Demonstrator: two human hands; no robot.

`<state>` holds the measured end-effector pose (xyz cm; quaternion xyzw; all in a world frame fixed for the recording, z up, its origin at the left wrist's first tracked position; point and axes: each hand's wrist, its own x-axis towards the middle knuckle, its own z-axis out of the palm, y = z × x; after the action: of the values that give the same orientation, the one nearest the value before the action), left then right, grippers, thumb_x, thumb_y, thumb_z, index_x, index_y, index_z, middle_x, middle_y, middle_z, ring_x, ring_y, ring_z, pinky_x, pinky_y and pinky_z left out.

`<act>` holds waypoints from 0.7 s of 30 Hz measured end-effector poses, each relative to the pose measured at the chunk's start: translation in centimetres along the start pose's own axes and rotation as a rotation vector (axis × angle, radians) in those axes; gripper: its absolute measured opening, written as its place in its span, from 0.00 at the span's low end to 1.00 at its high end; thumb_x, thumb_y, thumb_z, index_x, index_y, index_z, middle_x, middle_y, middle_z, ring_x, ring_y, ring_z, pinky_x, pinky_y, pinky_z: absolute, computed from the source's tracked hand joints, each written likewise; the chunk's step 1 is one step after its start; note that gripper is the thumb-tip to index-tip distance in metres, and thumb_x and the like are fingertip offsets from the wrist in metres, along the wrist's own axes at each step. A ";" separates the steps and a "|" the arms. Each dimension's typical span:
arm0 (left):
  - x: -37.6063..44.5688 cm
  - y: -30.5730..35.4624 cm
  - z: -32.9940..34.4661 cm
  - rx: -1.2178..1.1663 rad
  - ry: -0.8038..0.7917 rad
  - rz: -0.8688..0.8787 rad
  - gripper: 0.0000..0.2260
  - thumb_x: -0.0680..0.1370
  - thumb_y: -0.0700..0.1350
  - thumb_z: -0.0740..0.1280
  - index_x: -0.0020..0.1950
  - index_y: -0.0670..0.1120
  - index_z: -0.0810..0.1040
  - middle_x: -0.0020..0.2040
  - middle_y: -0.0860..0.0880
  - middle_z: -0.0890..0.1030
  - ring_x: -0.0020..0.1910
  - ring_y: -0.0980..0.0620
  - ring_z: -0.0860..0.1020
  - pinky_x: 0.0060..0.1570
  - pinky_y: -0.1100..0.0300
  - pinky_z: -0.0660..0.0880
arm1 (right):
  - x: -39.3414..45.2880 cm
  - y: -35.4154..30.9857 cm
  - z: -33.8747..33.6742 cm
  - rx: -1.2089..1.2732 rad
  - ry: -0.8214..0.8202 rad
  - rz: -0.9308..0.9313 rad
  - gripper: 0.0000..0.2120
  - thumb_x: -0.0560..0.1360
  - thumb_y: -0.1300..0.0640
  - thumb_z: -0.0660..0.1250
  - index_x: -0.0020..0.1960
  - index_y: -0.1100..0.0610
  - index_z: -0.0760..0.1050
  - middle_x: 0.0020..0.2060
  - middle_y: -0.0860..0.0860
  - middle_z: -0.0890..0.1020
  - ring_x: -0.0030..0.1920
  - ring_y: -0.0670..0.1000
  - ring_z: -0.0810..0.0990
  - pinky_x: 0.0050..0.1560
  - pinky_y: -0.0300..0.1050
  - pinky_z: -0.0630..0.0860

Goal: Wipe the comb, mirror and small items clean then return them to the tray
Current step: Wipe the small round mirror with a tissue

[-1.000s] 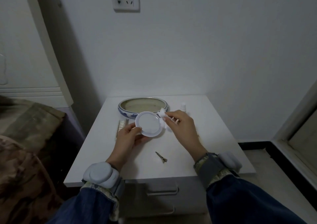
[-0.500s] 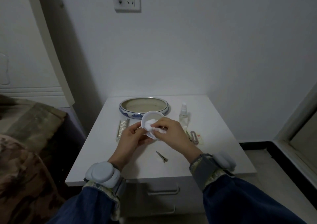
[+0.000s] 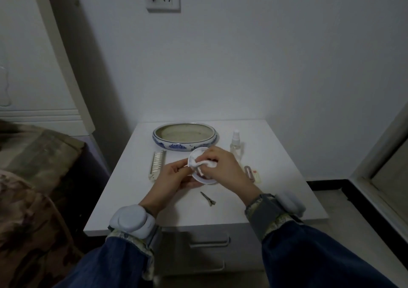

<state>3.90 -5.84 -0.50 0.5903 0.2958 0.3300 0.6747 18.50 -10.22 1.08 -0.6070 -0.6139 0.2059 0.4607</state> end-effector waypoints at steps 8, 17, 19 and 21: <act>0.3 0.5 -0.7 -0.100 0.112 0.027 0.12 0.79 0.34 0.59 0.57 0.44 0.78 0.45 0.46 0.85 0.44 0.47 0.83 0.43 0.60 0.80 | 0.2 1.0 -0.9 -0.100 0.224 0.101 0.06 0.68 0.67 0.68 0.44 0.64 0.81 0.44 0.56 0.81 0.46 0.53 0.78 0.46 0.35 0.70; -0.1 0.2 0.0 -0.004 -0.031 -0.027 0.12 0.79 0.37 0.60 0.61 0.40 0.77 0.52 0.40 0.83 0.51 0.43 0.82 0.47 0.56 0.80 | 0.0 0.1 -0.2 -0.045 -0.009 -0.002 0.10 0.67 0.68 0.69 0.46 0.60 0.83 0.44 0.52 0.80 0.46 0.47 0.77 0.47 0.32 0.70; -0.1 0.4 -0.1 -0.039 0.008 0.000 0.12 0.79 0.36 0.59 0.59 0.42 0.78 0.50 0.42 0.84 0.49 0.44 0.83 0.46 0.57 0.80 | -0.1 0.1 -0.4 -0.095 -0.048 0.008 0.08 0.66 0.64 0.70 0.45 0.58 0.82 0.42 0.49 0.78 0.44 0.45 0.76 0.45 0.31 0.70; 0.1 0.5 -0.3 -0.084 0.072 0.025 0.12 0.79 0.35 0.58 0.59 0.42 0.77 0.49 0.44 0.84 0.48 0.46 0.83 0.44 0.58 0.80 | 0.0 0.3 -0.7 -0.135 -0.037 0.028 0.07 0.66 0.63 0.70 0.44 0.58 0.82 0.40 0.47 0.77 0.43 0.45 0.75 0.43 0.29 0.69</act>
<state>3.65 -5.58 -0.06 0.5530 0.2985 0.3713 0.6835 19.20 -10.39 1.17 -0.6413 -0.6262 0.1819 0.4044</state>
